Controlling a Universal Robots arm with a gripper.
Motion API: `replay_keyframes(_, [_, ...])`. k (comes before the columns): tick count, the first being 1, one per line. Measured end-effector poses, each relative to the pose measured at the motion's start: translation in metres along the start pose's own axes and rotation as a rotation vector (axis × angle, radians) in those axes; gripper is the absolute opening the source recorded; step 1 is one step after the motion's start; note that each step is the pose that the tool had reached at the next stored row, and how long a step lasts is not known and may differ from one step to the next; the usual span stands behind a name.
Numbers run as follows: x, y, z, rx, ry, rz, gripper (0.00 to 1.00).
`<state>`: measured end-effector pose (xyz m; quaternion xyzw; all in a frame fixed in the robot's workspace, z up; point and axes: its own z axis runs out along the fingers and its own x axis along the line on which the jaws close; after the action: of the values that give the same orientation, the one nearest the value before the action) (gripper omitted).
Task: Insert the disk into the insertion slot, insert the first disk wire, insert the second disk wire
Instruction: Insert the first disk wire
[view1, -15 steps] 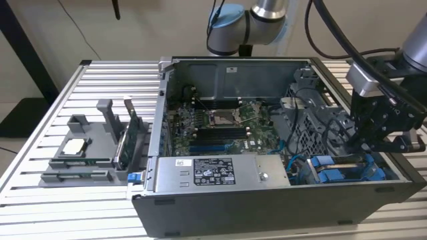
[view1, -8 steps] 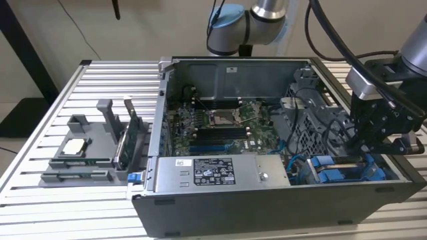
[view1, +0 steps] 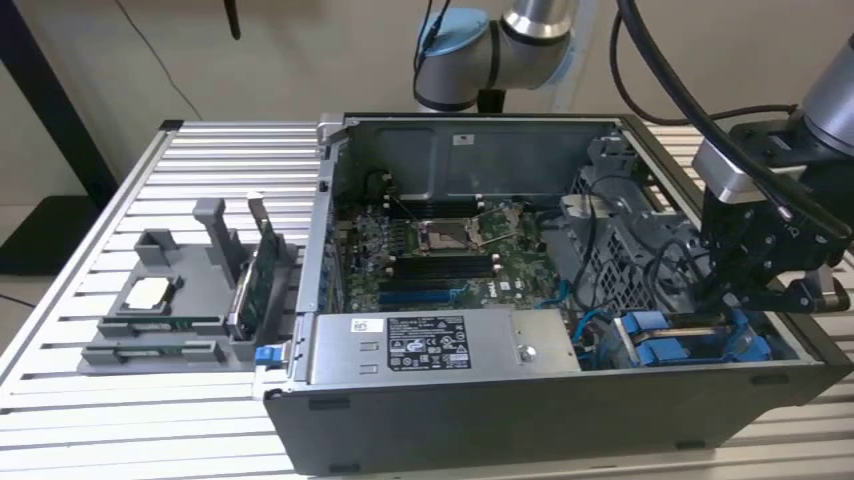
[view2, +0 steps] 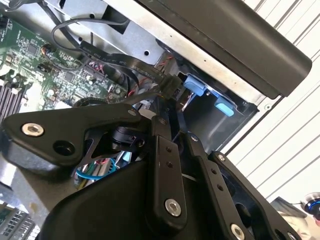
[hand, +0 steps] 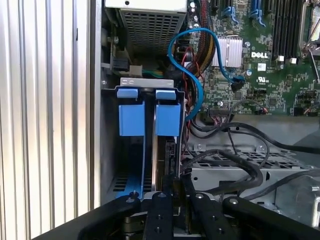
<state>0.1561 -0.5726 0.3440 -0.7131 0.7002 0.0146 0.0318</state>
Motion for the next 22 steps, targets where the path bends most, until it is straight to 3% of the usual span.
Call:
replay_keyframes(14, [0.0012, 0.0001, 0.0031, 0.0002, 0.0033, 0.003, 0.19])
replay_keyframes(22, [0.0008, 0.0001, 0.0044, 0.0029, 0.0042, 0.046, 0.19])
